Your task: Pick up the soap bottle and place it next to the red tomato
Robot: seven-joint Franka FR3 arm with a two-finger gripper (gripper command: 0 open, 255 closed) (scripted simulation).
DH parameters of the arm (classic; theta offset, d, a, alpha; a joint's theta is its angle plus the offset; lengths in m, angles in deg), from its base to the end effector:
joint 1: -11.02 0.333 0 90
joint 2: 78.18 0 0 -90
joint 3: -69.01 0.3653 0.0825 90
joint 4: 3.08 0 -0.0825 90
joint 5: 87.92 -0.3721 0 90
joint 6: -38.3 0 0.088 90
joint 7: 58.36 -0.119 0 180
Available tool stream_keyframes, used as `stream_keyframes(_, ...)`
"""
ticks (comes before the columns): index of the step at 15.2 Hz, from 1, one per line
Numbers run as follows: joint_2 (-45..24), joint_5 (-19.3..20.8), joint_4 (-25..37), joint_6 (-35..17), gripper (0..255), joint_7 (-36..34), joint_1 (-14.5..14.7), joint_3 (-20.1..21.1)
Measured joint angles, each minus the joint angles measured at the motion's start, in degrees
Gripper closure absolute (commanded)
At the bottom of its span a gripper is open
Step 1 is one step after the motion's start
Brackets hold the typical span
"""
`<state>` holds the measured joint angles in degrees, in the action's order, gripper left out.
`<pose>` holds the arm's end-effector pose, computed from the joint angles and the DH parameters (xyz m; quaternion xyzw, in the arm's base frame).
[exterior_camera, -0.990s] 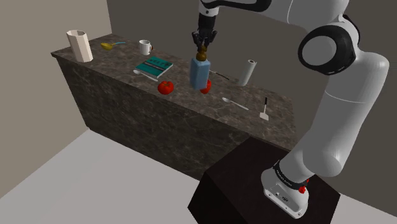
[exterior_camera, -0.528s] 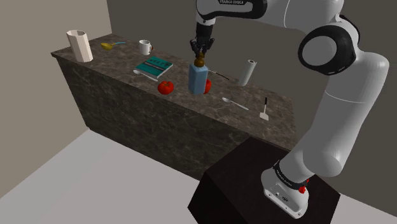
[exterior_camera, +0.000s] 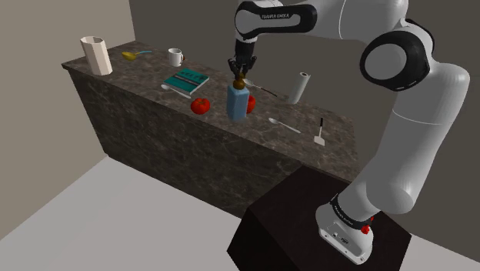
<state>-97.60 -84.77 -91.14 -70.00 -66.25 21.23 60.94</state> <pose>0.6673 0.0334 0.5015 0.9980 -0.0375 0.0130 0.0485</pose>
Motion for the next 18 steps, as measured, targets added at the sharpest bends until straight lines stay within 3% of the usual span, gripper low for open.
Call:
stream_keyframes(6, -0.69, 0.03, -3.86, -4.53, 255, -0.4, 0.06, 0.06)
stream_keyframes(13, -1.09, -0.02, -4.2, -5.3, 255, -0.32, -0.04, 0.04)
stream_keyframes(14, -1.09, -0.02, -4.21, -5.31, 0, -0.32, -0.04, 0.04)
stream_keyframes(18, -1.09, -0.02, -4.18, -5.31, 0, -0.32, -0.04, 0.04)
